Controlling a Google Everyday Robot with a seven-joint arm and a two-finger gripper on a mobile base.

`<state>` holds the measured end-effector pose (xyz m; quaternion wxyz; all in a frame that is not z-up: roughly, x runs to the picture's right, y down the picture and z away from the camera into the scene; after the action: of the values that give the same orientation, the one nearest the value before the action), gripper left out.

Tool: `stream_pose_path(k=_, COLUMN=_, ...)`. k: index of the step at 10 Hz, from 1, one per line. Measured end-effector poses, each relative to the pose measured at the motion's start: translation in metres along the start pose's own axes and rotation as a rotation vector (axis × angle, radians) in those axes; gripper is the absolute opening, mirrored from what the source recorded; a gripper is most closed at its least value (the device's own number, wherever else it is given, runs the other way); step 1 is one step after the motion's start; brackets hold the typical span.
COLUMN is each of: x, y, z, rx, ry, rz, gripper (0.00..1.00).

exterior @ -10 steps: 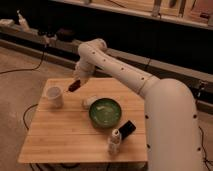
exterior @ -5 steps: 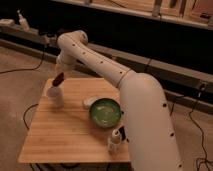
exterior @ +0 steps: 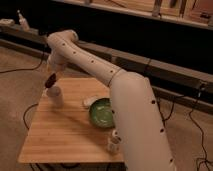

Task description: Place the pepper in the ceramic cup

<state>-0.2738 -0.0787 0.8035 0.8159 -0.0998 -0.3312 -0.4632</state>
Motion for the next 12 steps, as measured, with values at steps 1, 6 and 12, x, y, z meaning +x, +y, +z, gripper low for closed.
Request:
stream_pose_path(k=1, x=-0.002, y=0.000, z=0.002, rx=-0.007, ry=-0.005, rz=-0.002, gripper=0.23)
stream_pose_path(k=6, x=-0.019, y=0.005, z=0.018, rx=-0.045, ry=-0.056, rz=-0.002, gripper=0.71)
stream_pose_path(k=12, x=-0.023, y=0.002, z=0.027, rx=-0.055, ry=-0.096, rz=0.025, gripper=0.80)
